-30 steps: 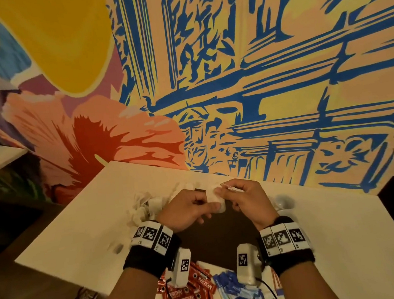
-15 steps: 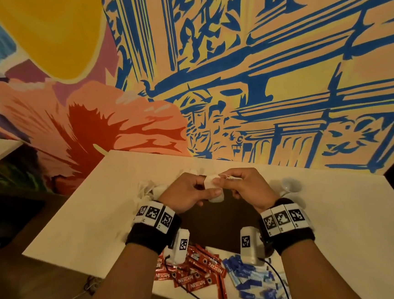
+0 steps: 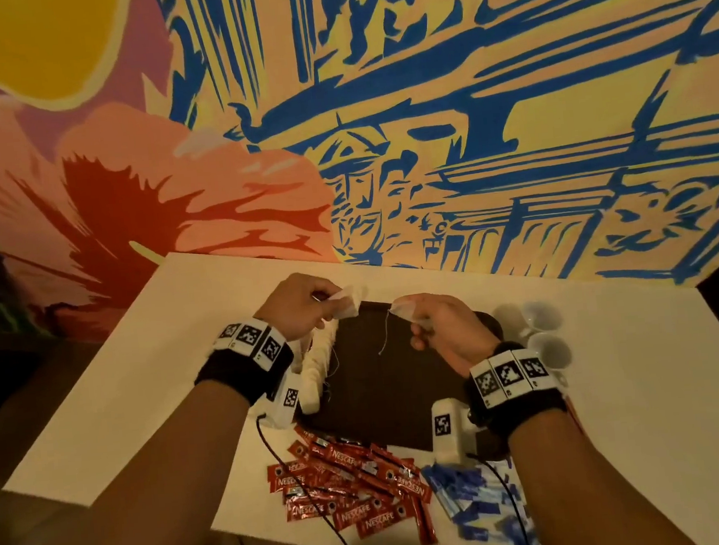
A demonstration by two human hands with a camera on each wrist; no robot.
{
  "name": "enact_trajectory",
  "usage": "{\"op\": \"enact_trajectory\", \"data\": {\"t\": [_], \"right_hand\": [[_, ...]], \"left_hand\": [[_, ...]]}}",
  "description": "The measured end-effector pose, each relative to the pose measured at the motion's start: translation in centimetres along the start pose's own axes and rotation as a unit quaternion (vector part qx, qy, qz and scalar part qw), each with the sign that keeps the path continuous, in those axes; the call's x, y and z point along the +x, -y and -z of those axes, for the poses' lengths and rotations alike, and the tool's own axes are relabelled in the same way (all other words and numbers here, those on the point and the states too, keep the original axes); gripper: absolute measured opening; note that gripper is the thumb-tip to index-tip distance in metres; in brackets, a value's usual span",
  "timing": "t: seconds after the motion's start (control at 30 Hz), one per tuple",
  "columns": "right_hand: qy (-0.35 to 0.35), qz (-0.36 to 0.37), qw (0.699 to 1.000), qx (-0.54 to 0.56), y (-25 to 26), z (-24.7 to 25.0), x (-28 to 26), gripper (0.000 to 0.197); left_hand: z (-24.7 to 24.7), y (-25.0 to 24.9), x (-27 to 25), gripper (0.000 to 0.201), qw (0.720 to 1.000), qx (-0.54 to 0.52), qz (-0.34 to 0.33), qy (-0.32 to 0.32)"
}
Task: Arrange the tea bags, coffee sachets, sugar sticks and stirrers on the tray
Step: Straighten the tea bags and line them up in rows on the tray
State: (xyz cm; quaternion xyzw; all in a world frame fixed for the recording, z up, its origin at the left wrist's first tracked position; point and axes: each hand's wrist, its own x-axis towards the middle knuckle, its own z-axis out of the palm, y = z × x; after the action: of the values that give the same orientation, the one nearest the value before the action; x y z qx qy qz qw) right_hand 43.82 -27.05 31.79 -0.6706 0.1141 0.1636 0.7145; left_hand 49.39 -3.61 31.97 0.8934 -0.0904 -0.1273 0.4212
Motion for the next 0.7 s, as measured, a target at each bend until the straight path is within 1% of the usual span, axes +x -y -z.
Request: {"op": "enact_trajectory", "data": {"t": [0.07,0.13,0.2,0.3,0.4,0.47,0.57,0.63,0.7], "right_hand": [[-0.015,-0.013,1.000,0.001,-0.2,-0.5,0.9,0.030],[-0.020,-0.026,0.999,-0.006,-0.3,-0.9,1.8,0.025],[-0.028,-0.036,0.999,-0.014,-0.5,-1.2,2.5,0.023],[-0.045,-0.051,0.998,0.008,-0.8,-1.1,3.6,0.027],[-0.046,-0.073,0.996,0.035,-1.1,-0.9,4.6,0.029],[-0.051,-0.081,0.994,0.044,-1.4,-0.8,5.4,0.028],[-0.066,-0.092,0.993,0.031,-1.8,-1.0,6.8,0.026],[-0.084,-0.098,0.991,0.018,-1.8,-1.4,7.5,0.021],[-0.110,-0.103,0.989,0.007,-2.0,-1.7,8.2,0.013]], "left_hand": [[0.8,2.0,2.0,0.019,1.000,0.011,0.016,-0.002],[1.3,4.0,4.0,0.029,0.998,0.044,0.034,0.003],[1.4,5.9,5.8,0.034,0.996,0.065,0.055,0.004],[1.2,8.4,8.4,0.031,0.994,0.073,0.077,0.002],[0.5,10.2,10.7,0.026,0.991,0.098,0.088,0.032],[-0.3,11.2,12.1,0.029,0.988,0.105,0.096,0.054],[-1.3,12.5,14.1,0.032,0.982,0.142,0.101,0.070],[-2.1,13.1,15.3,0.027,0.978,0.167,0.089,0.084],[-3.0,13.7,16.5,0.016,0.974,0.193,0.070,0.098]]}}
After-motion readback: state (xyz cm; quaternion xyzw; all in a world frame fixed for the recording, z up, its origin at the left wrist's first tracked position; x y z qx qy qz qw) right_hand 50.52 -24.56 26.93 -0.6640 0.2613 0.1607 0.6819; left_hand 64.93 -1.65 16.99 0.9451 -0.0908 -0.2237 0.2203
